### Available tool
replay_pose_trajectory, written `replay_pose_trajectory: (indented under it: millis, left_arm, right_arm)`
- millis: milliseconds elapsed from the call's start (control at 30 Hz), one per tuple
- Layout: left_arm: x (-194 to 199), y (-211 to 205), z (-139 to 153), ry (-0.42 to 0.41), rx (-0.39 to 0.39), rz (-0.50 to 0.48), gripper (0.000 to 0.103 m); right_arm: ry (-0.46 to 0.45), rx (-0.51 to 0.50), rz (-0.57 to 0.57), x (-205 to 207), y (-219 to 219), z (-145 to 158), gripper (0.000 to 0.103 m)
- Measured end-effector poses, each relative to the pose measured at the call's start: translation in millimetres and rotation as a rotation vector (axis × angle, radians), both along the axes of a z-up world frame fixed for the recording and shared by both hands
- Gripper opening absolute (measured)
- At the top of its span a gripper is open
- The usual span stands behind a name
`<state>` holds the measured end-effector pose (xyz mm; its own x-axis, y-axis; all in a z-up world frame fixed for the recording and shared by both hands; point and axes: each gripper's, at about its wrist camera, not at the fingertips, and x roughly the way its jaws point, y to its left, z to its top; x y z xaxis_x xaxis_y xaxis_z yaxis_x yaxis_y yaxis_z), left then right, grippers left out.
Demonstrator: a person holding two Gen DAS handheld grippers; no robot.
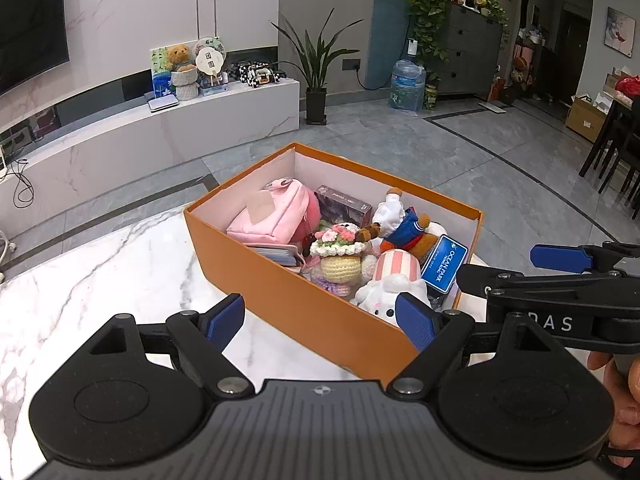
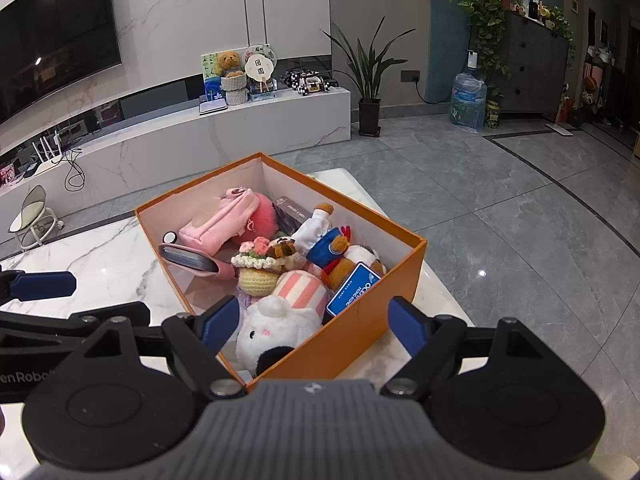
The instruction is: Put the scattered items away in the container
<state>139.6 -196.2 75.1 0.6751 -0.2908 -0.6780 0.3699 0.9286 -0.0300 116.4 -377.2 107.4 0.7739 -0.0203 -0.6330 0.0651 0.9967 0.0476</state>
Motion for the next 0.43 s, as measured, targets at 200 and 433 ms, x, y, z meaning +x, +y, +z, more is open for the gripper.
replay_pose_trajectory:
  millis: [200, 433]
  left_arm:
    - [1.5, 0.8, -1.1, 0.004, -0.006, 0.002, 0.097]
    - [0.3, 1.5, -0.9, -0.001, -0.011, -0.001, 0.097]
  right_arm:
    - [0.001, -0.002, 0.002, 0.2, 0.7, 0.2, 0.083]
    - [-0.001, 0.0, 0.003, -0.6, 1.4, 0.9, 0.083]
